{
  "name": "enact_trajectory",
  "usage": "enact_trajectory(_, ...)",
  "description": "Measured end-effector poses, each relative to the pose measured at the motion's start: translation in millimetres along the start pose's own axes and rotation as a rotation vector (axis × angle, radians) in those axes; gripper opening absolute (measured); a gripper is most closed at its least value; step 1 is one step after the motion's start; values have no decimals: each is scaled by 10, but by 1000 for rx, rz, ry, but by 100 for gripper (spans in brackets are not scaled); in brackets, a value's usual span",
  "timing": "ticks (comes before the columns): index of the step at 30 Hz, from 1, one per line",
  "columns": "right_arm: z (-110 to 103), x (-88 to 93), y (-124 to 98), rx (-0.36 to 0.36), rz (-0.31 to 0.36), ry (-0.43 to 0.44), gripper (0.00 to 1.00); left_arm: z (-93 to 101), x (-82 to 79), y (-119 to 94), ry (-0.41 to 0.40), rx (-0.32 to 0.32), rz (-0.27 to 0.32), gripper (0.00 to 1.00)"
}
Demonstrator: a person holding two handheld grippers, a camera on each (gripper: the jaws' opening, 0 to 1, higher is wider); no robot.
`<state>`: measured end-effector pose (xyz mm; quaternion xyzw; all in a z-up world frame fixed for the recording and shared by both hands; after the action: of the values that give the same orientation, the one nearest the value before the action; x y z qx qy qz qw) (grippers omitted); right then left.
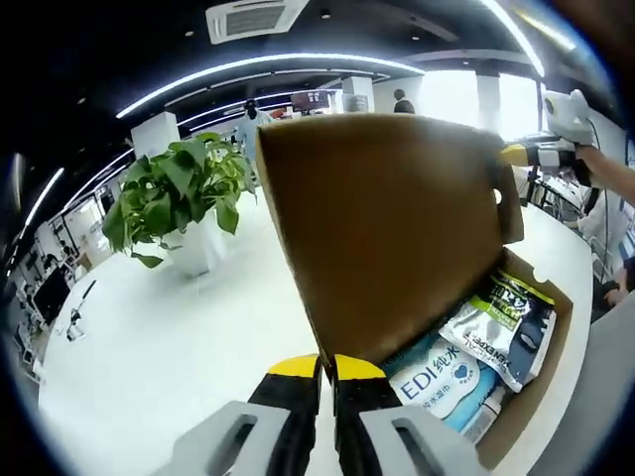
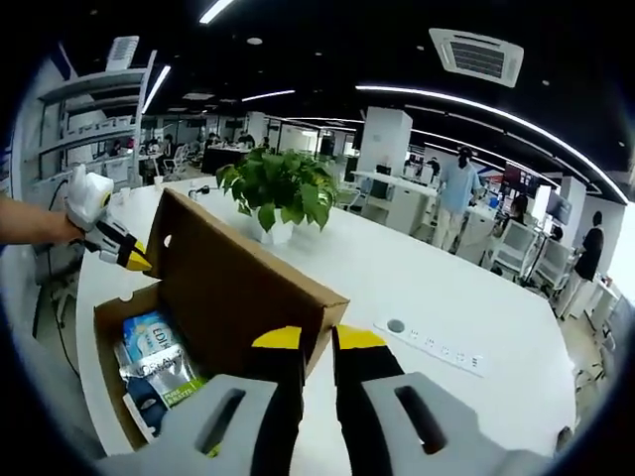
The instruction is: Operate the shoe box by opening the lid, removing the specified soft item, and placing it in the target area until the item is outside and the box remains undamaged.
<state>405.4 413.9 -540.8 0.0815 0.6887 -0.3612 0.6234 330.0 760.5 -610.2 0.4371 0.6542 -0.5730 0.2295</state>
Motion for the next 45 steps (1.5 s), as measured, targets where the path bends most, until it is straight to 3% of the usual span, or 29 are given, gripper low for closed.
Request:
enact_trajectory(8, 41, 91, 37, 8, -16, 26, 10, -18, -55, 64, 7, -7, 7, 2)
enact_trajectory(18, -43, 448, 97, 6, -104, 75, 11, -46, -54, 98, -12, 1, 7, 2)
enact_trajectory(28, -198, 785, 107, -13, -173, 144, 5, -67, -89, 182, -27, 2, 4, 2)
enact_trajectory(45, -167, 864, 229, -8, -185, 124, 3, -92, -122, 336, -61, -3, -11, 2)
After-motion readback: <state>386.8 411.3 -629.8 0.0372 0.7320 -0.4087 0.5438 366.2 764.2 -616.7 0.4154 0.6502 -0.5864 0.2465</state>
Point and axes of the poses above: the point that each gripper's makers call its tool centre point, and the gripper's own axes: y roughly forward along the fingers, z roughly to its right, x roughly out of its underside, the point moved 8 cm from there along -y, roughly backward along the fingers, and after that the axes turned 14 degrees about -x, right-handed, at the moved point
